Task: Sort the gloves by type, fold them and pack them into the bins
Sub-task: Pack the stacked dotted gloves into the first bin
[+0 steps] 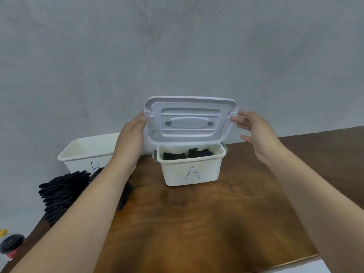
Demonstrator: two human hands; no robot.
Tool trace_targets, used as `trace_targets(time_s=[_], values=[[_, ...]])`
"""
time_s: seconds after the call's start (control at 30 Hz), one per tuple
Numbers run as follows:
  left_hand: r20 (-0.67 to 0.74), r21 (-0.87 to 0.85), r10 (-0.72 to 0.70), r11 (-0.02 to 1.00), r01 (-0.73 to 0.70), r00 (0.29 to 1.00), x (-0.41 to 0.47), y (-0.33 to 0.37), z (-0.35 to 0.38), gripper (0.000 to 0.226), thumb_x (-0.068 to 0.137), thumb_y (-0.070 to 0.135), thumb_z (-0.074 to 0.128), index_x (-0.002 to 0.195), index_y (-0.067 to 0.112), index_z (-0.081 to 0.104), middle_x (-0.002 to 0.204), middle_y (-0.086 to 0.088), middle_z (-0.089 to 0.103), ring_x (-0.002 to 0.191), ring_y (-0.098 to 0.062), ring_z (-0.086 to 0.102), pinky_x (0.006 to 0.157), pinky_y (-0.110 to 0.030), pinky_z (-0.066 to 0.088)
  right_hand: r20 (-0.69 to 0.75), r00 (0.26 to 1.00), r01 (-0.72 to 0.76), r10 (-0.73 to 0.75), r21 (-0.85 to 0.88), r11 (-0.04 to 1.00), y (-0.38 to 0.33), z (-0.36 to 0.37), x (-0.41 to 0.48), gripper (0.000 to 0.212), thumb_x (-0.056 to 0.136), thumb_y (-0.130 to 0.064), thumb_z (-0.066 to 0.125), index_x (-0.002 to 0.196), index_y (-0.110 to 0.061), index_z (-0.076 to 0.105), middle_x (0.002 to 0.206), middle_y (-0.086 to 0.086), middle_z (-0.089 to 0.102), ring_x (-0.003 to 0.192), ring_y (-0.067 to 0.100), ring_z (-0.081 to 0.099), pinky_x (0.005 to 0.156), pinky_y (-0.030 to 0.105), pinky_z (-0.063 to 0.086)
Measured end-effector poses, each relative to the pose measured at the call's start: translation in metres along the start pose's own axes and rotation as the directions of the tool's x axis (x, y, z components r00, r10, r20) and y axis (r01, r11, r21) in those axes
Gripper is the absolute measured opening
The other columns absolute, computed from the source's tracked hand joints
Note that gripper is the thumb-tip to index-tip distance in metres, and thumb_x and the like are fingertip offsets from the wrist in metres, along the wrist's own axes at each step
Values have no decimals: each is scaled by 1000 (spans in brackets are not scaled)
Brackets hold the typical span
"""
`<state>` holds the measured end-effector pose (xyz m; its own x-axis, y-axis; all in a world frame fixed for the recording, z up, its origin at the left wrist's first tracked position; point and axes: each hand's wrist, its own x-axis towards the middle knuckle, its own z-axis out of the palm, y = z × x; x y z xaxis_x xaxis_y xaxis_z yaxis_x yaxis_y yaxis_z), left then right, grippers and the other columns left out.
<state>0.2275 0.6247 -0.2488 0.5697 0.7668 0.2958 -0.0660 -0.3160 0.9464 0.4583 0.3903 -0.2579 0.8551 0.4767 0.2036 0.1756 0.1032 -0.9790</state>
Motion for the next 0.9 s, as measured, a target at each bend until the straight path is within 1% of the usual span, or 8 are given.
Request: trace_targets(time_s=[0.07,0.23,0.3,0.4,0.57,0.73,0.8,0.9], values=[[-60,-54,-59,997,56,996,22,-16,10,45,105,54,46,146,40,61,149,16,56,138,-10,52,121,-42,38,6,1000,-22,22,15,1000,12,4,13,36,110,-43,40,132,-28,63,123,-15,77,130,6,58,110,47,43],[-36,-157,-178,973,170,983,53,-71,37,29,110,44,42,128,38,65,137,14,62,133,-8,55,122,-47,38,38,989,-145,145,-13,989,59,11,49,40,109,-50,43,140,-29,59,134,-17,71,138,8,52,120,54,38],[-17,-147,-208,968,204,978,57,-88,41,24,110,46,42,121,45,63,128,19,63,130,-7,55,116,-41,43,51,982,-178,182,-67,982,77,13,61,42,110,-49,41,142,-28,57,135,-16,69,140,10,51,121,55,37],[-27,-106,-221,970,217,975,57,-111,44,34,109,43,38,122,42,69,119,21,70,123,-5,61,103,-34,48,38,978,-197,206,-163,967,101,13,66,39,109,-47,39,135,-28,60,129,-16,65,134,10,55,119,52,39],[-135,-3,-193,981,194,972,54,-140,43,36,111,38,36,136,34,63,132,19,64,126,-5,56,107,-34,42,-124,980,-185,156,-275,943,127,11,73,35,105,-37,47,125,-27,72,142,-9,63,133,15,56,116,44,43],[-174,78,-210,971,226,962,62,-148,40,35,113,38,39,143,31,55,134,16,57,125,-9,50,104,-32,36,-128,988,-118,85,-279,953,120,21,77,32,109,-34,48,129,-20,69,127,-8,67,122,13,61,100,34,45],[-144,92,-256,958,270,956,69,-149,40,29,112,39,42,137,31,55,122,19,59,118,-9,52,100,-31,35,-83,996,-70,45,-329,942,114,31,81,29,108,-36,49,121,-19,69,122,-6,68,110,12,63,98,36,50],[-114,30,-338,939,343,934,77,-148,42,14,110,32,46,116,27,57,101,19,58,95,-7,54,89,-30,39,46,995,100,-89,-484,869,108,51,94,26,108,-36,53,127,-27,68,129,-12,65,111,6,63,93,22,45]])
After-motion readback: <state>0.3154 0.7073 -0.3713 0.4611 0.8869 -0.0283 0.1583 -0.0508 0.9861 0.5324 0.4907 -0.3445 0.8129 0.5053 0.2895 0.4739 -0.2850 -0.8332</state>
